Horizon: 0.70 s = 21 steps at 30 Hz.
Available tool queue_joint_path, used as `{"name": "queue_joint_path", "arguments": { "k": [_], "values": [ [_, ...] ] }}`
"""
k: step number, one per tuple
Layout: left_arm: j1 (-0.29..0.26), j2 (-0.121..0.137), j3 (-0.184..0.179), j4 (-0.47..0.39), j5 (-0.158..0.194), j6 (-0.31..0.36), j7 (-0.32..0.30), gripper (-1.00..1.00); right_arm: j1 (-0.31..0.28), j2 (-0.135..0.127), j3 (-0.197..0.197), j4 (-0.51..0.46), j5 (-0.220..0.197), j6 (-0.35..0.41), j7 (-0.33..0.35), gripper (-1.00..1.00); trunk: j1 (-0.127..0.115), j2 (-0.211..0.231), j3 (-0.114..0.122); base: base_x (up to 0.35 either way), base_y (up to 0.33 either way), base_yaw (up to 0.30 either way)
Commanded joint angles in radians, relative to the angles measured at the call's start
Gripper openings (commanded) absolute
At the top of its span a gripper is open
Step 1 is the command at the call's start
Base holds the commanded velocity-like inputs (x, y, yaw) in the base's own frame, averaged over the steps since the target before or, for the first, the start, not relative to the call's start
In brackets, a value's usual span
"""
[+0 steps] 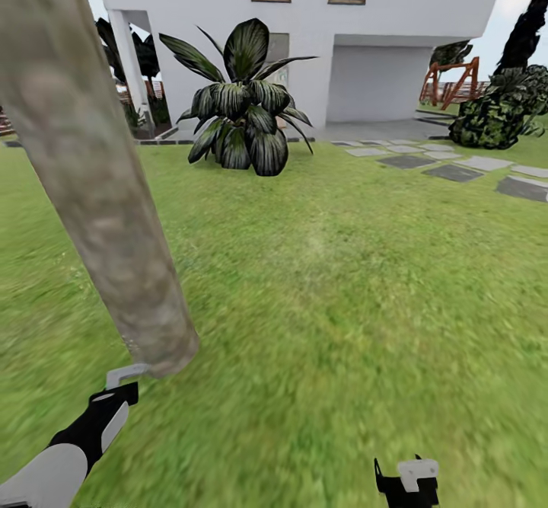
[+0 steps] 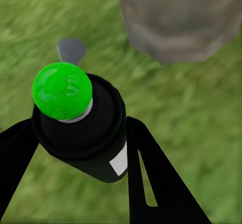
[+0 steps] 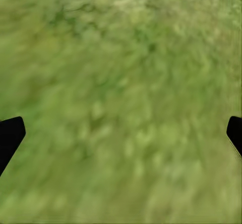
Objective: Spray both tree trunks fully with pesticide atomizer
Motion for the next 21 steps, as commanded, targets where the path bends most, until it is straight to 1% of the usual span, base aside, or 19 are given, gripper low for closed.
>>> {"name": "queue_joint_path", "arguments": {
  "k": [1,5,8,9,11,12,14,15,16,17,18,19,20,21],
  "values": [
    [0.000,0.000,0.000,0.000,0.000,0.000,0.000,-1.00,0.000,0.000,0.000,0.000,0.000,0.000,0.000,1.00,0.000,0.000,0.000,0.129,-0.137,0.277],
    [0.000,0.003,-0.002,-0.013,-0.001,-0.001,-0.003,-1.00,0.000,0.001,0.000,0.000,0.001,0.000,0.000,1.00,0.000,0.000,0.000,0.032,-0.033,0.278],
    [-0.004,0.008,-0.012,-0.081,-0.008,0.016,-0.026,-1.00,0.000,0.001,0.001,0.001,0.001,0.000,0.000,1.00,0.000,0.000,0.000,0.002,-0.002,0.224],
    [-0.008,0.008,-0.015,-0.094,-0.009,0.033,-0.036,-1.00,0.001,0.002,0.001,0.001,0.001,0.000,0.000,1.00,0.000,0.000,0.000,0.000,0.000,0.072],
    [-0.014,0.007,-0.019,-0.107,-0.012,0.106,-0.071,-1.00,0.000,0.001,0.001,0.002,0.001,0.000,0.000,1.00,0.000,0.000,0.000,0.000,0.000,0.026],
    [-0.015,0.006,-0.020,-0.120,-0.012,0.127,-0.087,-1.00,0.000,0.000,0.000,0.002,0.001,0.000,0.000,1.00,0.000,0.000,0.000,0.000,0.000,0.008],
    [-0.017,0.009,-0.023,-0.174,-0.017,0.144,-0.112,-1.00,0.000,0.000,0.000,0.002,0.001,0.000,0.000,1.00,0.000,0.000,0.000,0.000,0.000,0.003],
    [-0.017,0.017,-0.026,-0.192,-0.023,0.150,-0.125,-1.00,0.000,0.000,0.000,0.002,0.001,0.000,0.000,1.00,0.000,0.000,0.000,0.000,0.000,0.001],
    [-0.017,0.069,-0.027,-0.209,-0.027,0.158,-0.162,-1.00,0.000,-0.001,0.000,0.002,0.001,0.000,0.000,1.00,0.000,0.000,0.000,0.000,0.000,0.000],
    [-0.017,0.098,-0.027,-0.212,-0.028,0.160,-0.188,-1.00,0.000,-0.001,0.000,0.002,0.001,0.000,0.000,1.00,0.000,0.000,0.000,0.000,0.000,0.000],
    [-0.017,0.117,-0.028,-0.214,-0.029,0.160,-0.214,-1.00,0.001,-0.001,0.000,0.002,0.001,0.000,0.000,1.00,0.000,0.000,0.000,0.000,0.000,0.000],
    [-0.017,0.126,-0.029,-0.215,-0.031,0.161,-0.234,-1.00,0.000,-0.001,0.000,0.002,0.001,0.000,0.000,1.00,0.000,0.000,0.000,0.000,0.000,0.000],
    [-0.017,0.127,-0.030,-0.216,-0.039,0.161,-0.244,-1.00,0.000,-0.001,0.000,0.002,0.001,0.000,0.000,1.00,0.000,0.000,0.000,0.000,0.000,0.000],
    [-0.016,0.122,-0.034,-0.217,-0.059,0.161,-0.252,-1.00,0.000,-0.001,0.000,0.002,0.001,0.000,0.000,1.00,0.000,0.000,0.000,0.000,0.000,0.000]
  ]
}}
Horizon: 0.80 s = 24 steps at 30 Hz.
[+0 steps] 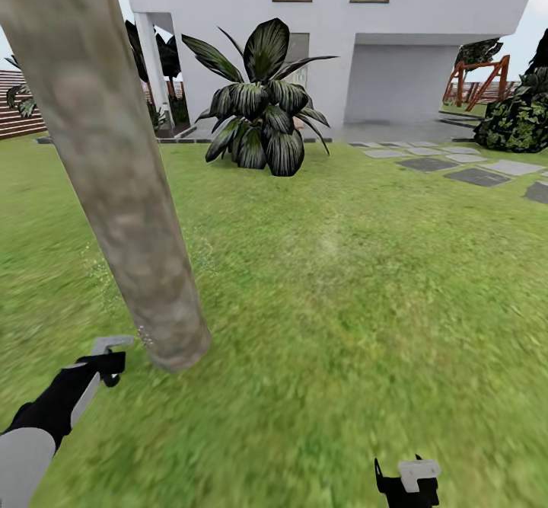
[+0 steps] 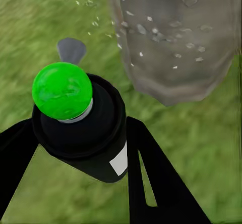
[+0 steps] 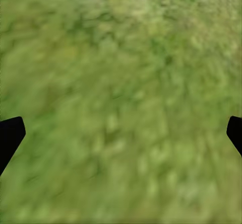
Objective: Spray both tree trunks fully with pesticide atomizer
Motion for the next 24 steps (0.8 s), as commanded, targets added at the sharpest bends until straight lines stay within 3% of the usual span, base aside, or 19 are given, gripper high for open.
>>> {"name": "queue_joint_path", "arguments": {
  "k": [1,3,5,9,10,12,16,19,20,21,24],
  "values": [
    [0.000,-0.027,-0.021,-0.001,-0.016,0.000,-0.003,-1.00,0.000,0.000,0.000,0.000,0.000,0.000,0.000,1.00,0.000,0.000,0.000,0.000,0.000,0.000],
    [-0.001,-0.070,-0.051,-0.012,-0.025,0.001,-0.004,-1.00,0.000,0.000,0.000,0.000,0.000,0.000,0.000,1.00,0.000,0.000,0.000,0.000,0.000,0.000],
    [-0.001,-0.095,-0.067,-0.048,-0.026,0.006,-0.005,-1.00,0.000,0.000,0.000,0.000,0.000,0.000,0.000,1.00,0.000,0.000,0.000,0.000,0.000,0.000],
    [-0.007,-0.065,-0.067,-0.065,-0.029,0.059,-0.005,-1.00,0.000,0.000,0.000,0.000,0.000,0.000,0.000,1.00,0.000,0.000,0.000,0.000,0.000,0.000],
    [-0.014,-0.030,-0.065,-0.066,-0.022,0.065,-0.008,-1.00,0.000,0.000,0.000,0.000,0.000,0.000,0.000,1.00,0.000,0.000,0.000,0.000,0.000,0.000],
    [-0.016,-0.011,-0.066,-0.066,-0.021,0.066,-0.014,-1.00,0.000,0.000,0.000,0.000,0.000,0.000,0.000,1.00,0.000,0.000,0.000,0.000,0.000,0.000],
    [-0.014,-0.029,-0.070,-0.074,-0.026,0.066,-0.017,-1.00,0.000,0.000,0.000,0.000,0.000,0.000,0.000,1.00,0.000,0.000,0.000,-0.116,0.000,0.000],
    [-0.015,-0.046,-0.070,-0.134,-0.027,0.071,-0.017,-1.00,0.000,0.000,0.000,0.000,0.000,0.000,0.000,1.00,0.000,0.000,0.000,-0.054,0.000,0.000],
    [-0.038,-0.033,-0.066,-0.181,-0.025,0.172,-0.018,-1.00,0.000,0.000,0.000,0.000,0.000,0.000,0.000,1.00,0.000,0.000,0.000,-0.002,0.000,0.000],
    [-0.055,-0.025,-0.062,-0.187,-0.027,0.186,-0.018,-1.00,0.000,0.000,0.000,0.000,0.000,0.000,0.000,1.00,0.000,0.000,0.000,0.000,0.000,0.000],
    [-0.078,0.035,-0.057,-0.193,-0.022,0.202,-0.018,-1.00,0.000,0.000,0.000,0.000,0.000,0.000,0.000,1.00,0.000,0.000,0.000,0.000,0.000,0.000]
  ]
}}
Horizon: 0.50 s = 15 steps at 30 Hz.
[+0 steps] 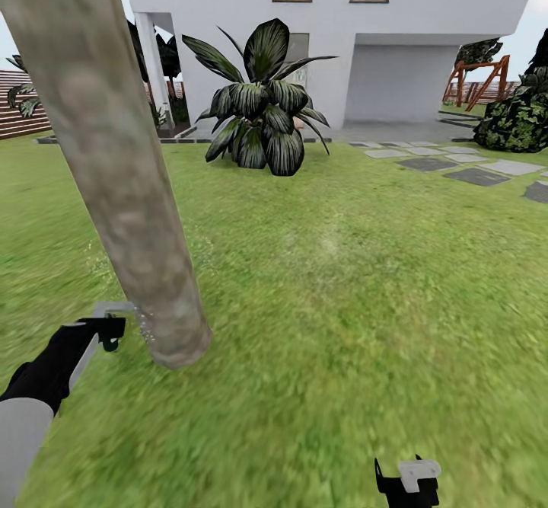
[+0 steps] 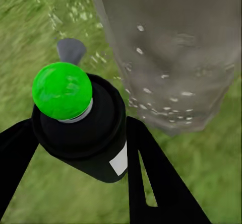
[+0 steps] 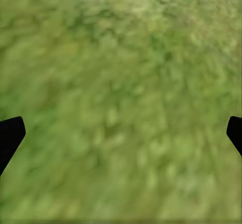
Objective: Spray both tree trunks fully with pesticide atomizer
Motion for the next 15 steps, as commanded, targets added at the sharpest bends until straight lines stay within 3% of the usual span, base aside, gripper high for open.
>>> {"name": "queue_joint_path", "arguments": {
  "k": [1,4,7,10,12,15],
  "values": [
    [-0.001,0.018,-0.001,-0.002,0.011,0.002,-0.001,-1.00,0.000,0.000,0.000,0.000,0.000,0.000,0.000,1.00,0.000,0.000,0.000,0.000,0.000,0.000],
    [0.008,0.015,-0.009,-0.026,0.008,0.002,0.000,-1.00,0.000,0.000,0.000,0.000,0.000,0.000,0.000,1.00,0.000,0.000,0.000,-0.087,0.000,0.000],
    [0.009,-0.032,-0.012,-0.068,0.007,0.015,0.000,-1.00,0.000,0.000,0.000,0.000,0.000,0.000,0.000,1.00,0.000,0.000,0.000,-0.176,0.000,0.000],
    [0.008,-0.048,-0.012,-0.124,0.008,0.059,-0.001,-1.00,0.000,0.000,0.000,0.000,0.000,0.000,0.000,1.00,0.000,0.000,0.000,-0.025,0.000,0.000],
    [-0.002,-0.045,-0.010,-0.170,0.012,0.124,-0.002,-1.00,0.000,0.000,0.000,0.000,0.000,0.000,0.000,1.00,0.000,0.000,0.000,-0.003,0.000,0.000],
    [-0.008,-0.018,-0.004,-0.175,0.009,0.144,-0.002,-1.00,-0.001,0.000,0.000,0.000,0.000,0.000,0.000,1.00,0.000,0.000,0.000,0.000,0.000,0.000]
  ]
}}
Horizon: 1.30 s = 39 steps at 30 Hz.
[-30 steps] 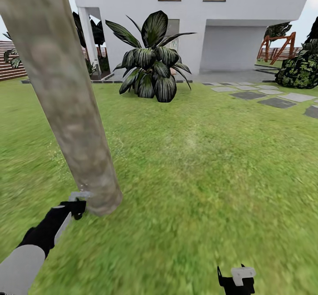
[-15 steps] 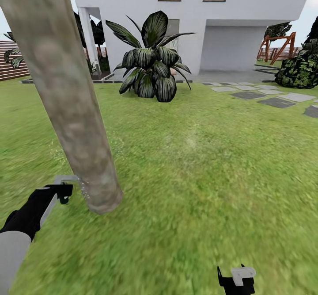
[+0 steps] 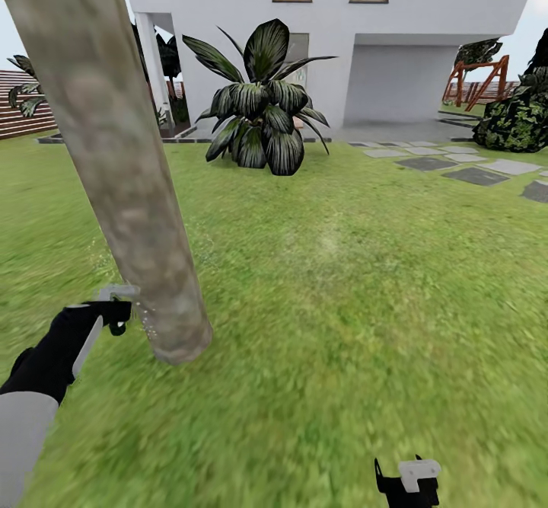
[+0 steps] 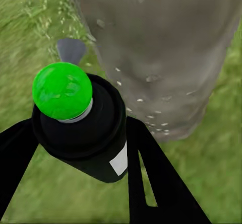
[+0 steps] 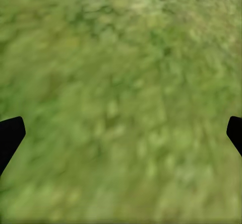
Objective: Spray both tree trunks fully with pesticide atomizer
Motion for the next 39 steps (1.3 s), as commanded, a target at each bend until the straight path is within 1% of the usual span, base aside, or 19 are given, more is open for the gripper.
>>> {"name": "queue_joint_path", "arguments": {
  "k": [1,3,5,7,8,10,12,13,14,15,16,17,19,21,25,32,36,39],
  "values": [
    [0.005,0.020,0.002,0.000,0.007,0.001,-0.001,-1.00,0.000,0.000,0.000,0.000,0.000,0.000,0.000,1.00,0.000,0.000,0.000,0.000,0.000,0.000],
    [0.011,0.026,-0.003,-0.004,0.010,-0.004,-0.001,-1.00,0.000,0.000,0.000,0.000,0.000,0.000,0.000,1.00,0.000,0.000,0.000,0.000,0.000,0.000],
    [0.014,0.015,-0.007,-0.008,0.011,-0.007,-0.002,-1.00,0.001,0.000,0.000,0.000,0.000,0.000,0.000,1.00,0.000,0.000,0.000,0.000,0.000,0.000],
    [0.013,-0.037,-0.043,-0.012,0.007,-0.006,-0.036,-1.00,0.000,0.000,0.000,0.000,0.000,0.000,0.000,1.00,0.000,0.000,0.000,0.000,0.000,0.000],
    [0.013,-0.049,-0.052,-0.020,0.008,-0.003,-0.045,-1.00,0.000,0.000,0.000,0.000,0.000,0.000,0.000,1.00,0.000,0.000,0.000,0.000,0.000,0.000],
    [0.012,-0.056,-0.056,-0.041,0.009,0.000,-0.053,-1.00,0.000,0.000,0.000,0.000,0.000,0.000,0.000,1.00,0.000,0.000,0.000,0.000,0.000,0.000],
    [0.012,-0.044,-0.041,-0.047,0.005,0.001,-0.056,-1.00,0.000,0.000,0.000,0.000,0.000,0.000,0.000,1.00,0.000,0.000,0.000,0.000,0.000,0.000],
    [0.012,-0.029,-0.011,-0.046,0.004,0.001,-0.057,-1.00,0.000,0.000,0.000,0.000,0.000,0.000,0.000,1.00,0.000,0.000,0.000,0.000,0.000,0.000],
    [0.012,-0.008,0.024,-0.043,0.007,0.001,-0.059,-1.00,0.000,0.000,0.000,0.000,0.000,0.000,0.000,1.00,0.000,0.000,0.000,0.000,0.000,0.037],
    [0.013,0.008,0.049,-0.040,0.005,-0.003,-0.059,-1.00,0.000,0.000,0.000,0.000,0.000,0.000,0.000,1.00,0.000,0.000,0.000,0.000,0.000,0.106],
    [0.015,0.019,0.063,-0.048,-0.003,-0.007,-0.058,-1.00,0.000,0.001,0.000,0.000,0.000,0.000,0.000,1.00,0.000,0.000,0.000,0.000,0.000,0.222],
    [0.016,0.019,0.055,-0.050,-0.009,-0.007,-0.058,-1.00,0.000,0.001,0.000,0.000,0.000,0.000,0.000,1.00,0.000,0.000,0.000,0.000,0.000,0.245],
    [0.015,0.020,0.005,-0.054,-0.020,-0.007,-0.056,-1.00,0.001,0.001,0.000,0.000,0.000,0.000,0.000,1.00,0.000,0.000,0.000,0.000,-0.017,0.120],
    [0.015,0.019,-0.024,-0.054,-0.023,-0.003,-0.056,-1.00,0.000,0.000,0.000,0.000,0.000,0.000,0.000,1.00,0.000,0.000,0.000,0.000,-0.181,0.029],
    [0.015,0.018,-0.030,-0.053,-0.017,-0.001,-0.054,-1.00,0.000,0.000,0.000,0.000,0.000,0.000,0.000,1.00,0.000,0.000,0.000,0.000,-0.262,0.003],
    [0.015,0.020,-0.025,-0.050,-0.019,-0.001,-0.051,-1.00,0.000,0.000,-0.001,-0.001,-0.001,0.000,-0.001,1.00,0.000,0.000,0.000,0.073,-0.258,0.000],
    [0.015,0.020,-0.024,-0.048,-0.019,-0.001,-0.047,-1.00,0.000,0.000,-0.002,-0.002,-0.002,0.000,-0.001,1.00,0.000,0.000,0.000,0.223,-0.161,0.013],
    [0.016,0.021,-0.024,-0.034,-0.020,-0.003,-0.042,-1.00,0.000,0.000,-0.002,-0.002,-0.002,0.000,-0.001,1.00,0.000,0.000,0.000,0.053,-0.029,0.202]
  ]
}}
